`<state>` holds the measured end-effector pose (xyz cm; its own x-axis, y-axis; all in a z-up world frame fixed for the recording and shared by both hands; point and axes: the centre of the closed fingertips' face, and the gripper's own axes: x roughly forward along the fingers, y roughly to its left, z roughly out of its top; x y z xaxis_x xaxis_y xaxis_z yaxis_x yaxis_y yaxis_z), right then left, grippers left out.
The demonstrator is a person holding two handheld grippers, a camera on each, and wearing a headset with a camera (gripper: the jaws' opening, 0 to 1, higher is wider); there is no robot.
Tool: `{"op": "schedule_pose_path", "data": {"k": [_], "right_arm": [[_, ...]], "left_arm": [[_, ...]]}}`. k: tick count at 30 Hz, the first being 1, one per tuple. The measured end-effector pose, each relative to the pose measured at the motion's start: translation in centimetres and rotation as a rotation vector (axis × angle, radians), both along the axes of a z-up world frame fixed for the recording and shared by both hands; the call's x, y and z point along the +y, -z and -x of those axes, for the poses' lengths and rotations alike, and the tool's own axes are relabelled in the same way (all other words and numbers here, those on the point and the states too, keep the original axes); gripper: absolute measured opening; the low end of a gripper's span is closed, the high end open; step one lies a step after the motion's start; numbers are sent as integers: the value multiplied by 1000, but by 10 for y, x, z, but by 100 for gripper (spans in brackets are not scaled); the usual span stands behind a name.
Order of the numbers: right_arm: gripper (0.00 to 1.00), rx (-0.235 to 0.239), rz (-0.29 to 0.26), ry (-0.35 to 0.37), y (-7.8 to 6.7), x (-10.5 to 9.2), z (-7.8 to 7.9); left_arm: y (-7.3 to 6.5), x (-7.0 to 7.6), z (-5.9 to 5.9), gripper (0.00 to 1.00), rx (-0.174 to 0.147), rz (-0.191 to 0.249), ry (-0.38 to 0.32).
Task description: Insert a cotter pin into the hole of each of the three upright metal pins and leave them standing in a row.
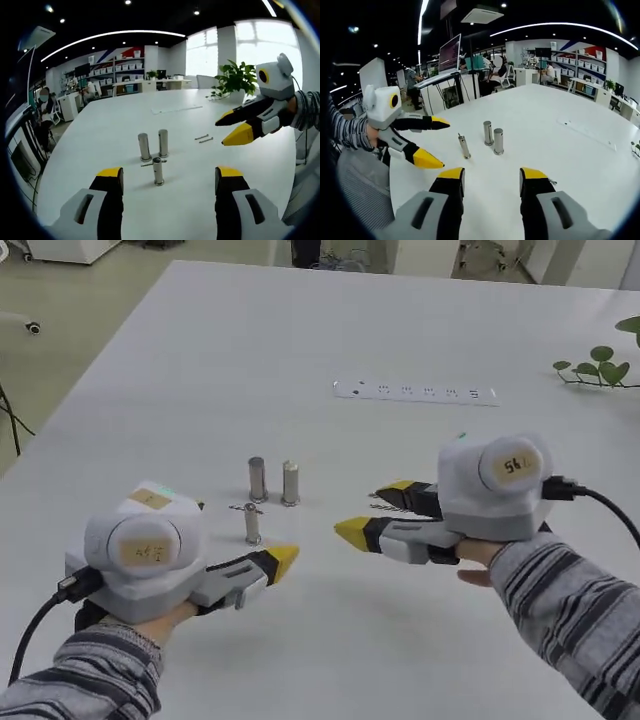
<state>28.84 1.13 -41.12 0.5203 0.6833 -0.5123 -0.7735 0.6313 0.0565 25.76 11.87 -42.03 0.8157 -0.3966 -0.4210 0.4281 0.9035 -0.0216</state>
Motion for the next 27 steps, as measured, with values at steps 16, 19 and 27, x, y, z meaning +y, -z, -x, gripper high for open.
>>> {"op": "schedule_pose_path", "data": {"k": [16,19,27], "right_arm": [[36,26,-41,38,13,53,-50],[36,40,-47,45,24,59,-66],[31,52,-40,52,42,73,-75]], "left_arm": [[-6,6,3,87,-14,-12,-14],[-7,7,3,90,-22,-3,-20],[-6,12,2,97,-21,1,-29]]}}
